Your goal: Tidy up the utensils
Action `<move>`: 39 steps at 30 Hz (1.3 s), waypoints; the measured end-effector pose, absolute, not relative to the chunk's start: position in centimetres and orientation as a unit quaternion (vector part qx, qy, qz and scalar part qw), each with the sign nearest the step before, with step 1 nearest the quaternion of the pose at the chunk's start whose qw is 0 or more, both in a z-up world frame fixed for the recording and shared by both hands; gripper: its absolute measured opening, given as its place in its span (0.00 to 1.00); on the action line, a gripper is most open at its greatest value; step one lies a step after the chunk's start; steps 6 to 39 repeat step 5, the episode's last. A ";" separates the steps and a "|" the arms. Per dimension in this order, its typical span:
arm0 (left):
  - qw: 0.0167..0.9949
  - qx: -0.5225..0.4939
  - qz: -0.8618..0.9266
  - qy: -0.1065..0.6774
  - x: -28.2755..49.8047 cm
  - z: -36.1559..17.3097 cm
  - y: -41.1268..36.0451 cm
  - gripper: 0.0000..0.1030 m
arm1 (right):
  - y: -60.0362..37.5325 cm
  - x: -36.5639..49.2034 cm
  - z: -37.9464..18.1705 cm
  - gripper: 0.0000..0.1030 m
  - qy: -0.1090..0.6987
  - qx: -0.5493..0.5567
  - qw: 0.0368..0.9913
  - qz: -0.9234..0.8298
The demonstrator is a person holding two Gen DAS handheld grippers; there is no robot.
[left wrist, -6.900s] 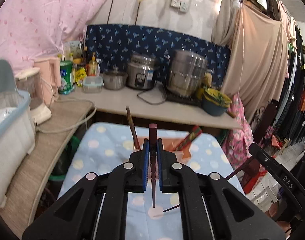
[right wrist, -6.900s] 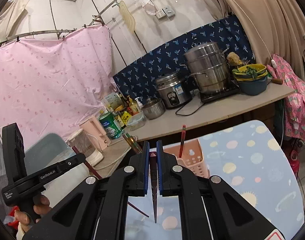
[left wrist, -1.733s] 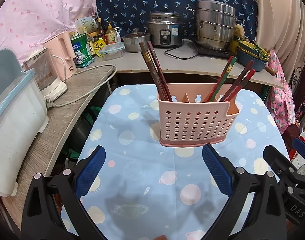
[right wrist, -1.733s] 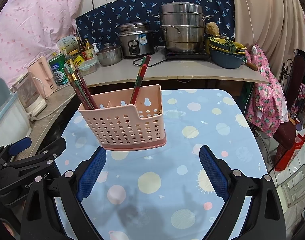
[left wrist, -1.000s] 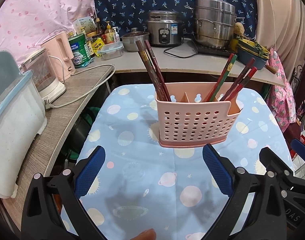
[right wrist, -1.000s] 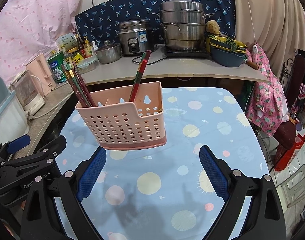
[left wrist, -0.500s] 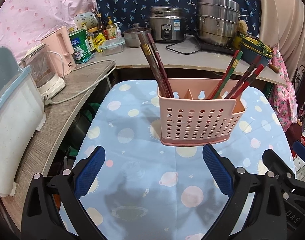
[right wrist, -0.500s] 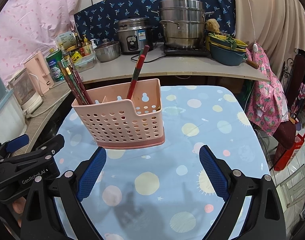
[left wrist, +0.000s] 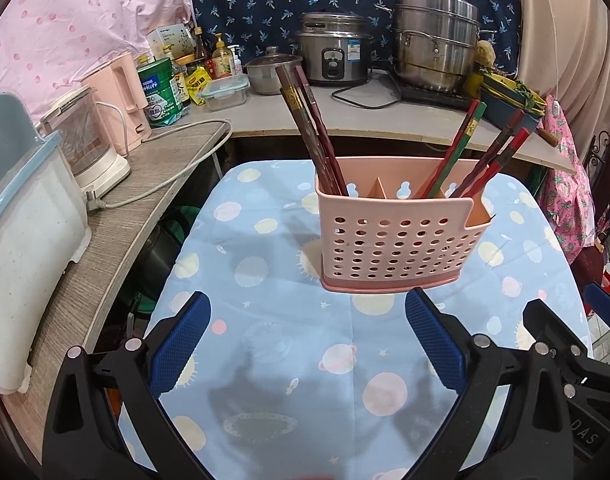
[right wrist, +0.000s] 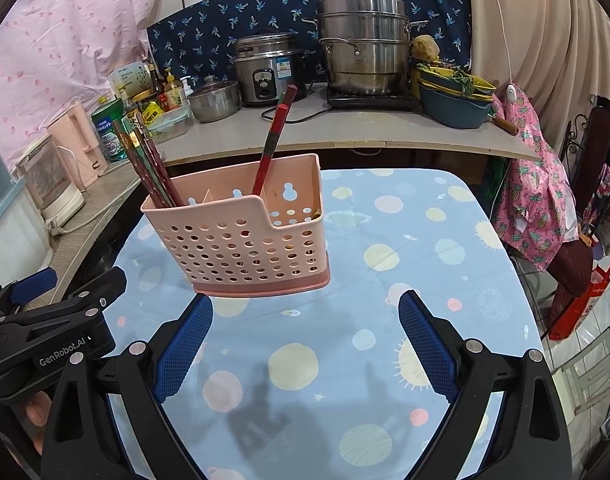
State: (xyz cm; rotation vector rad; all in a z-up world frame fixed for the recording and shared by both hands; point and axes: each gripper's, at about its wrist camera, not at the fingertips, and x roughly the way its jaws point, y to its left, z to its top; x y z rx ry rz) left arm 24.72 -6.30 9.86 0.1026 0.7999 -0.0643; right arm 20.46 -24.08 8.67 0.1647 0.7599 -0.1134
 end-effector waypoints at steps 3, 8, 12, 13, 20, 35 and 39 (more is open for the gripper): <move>0.920 0.050 -0.035 0.387 24.7 9.9 -6.4 0.91 | -24.1 20.5 8.7 0.88 0.370 0.080 0.924 -0.056; 0.921 0.049 -0.037 0.386 24.7 9.9 -6.4 0.91 | -24.0 20.5 8.7 0.88 0.371 0.080 0.923 -0.056; 0.921 0.049 -0.037 0.386 24.7 9.9 -6.4 0.91 | -24.0 20.5 8.7 0.88 0.371 0.080 0.923 -0.056; 0.921 0.049 -0.037 0.386 24.7 9.9 -6.4 0.91 | -24.0 20.5 8.7 0.88 0.371 0.080 0.923 -0.056; 0.921 0.049 -0.037 0.386 24.7 9.9 -6.4 0.91 | -24.0 20.5 8.7 0.88 0.371 0.080 0.923 -0.056; 0.921 0.049 -0.037 0.386 24.7 9.9 -6.4 0.91 | -24.0 20.5 8.7 0.88 0.371 0.080 0.923 -0.056; 0.921 0.049 -0.037 0.386 24.7 9.9 -6.4 0.91 | -24.0 20.5 8.7 0.88 0.371 0.080 0.923 -0.056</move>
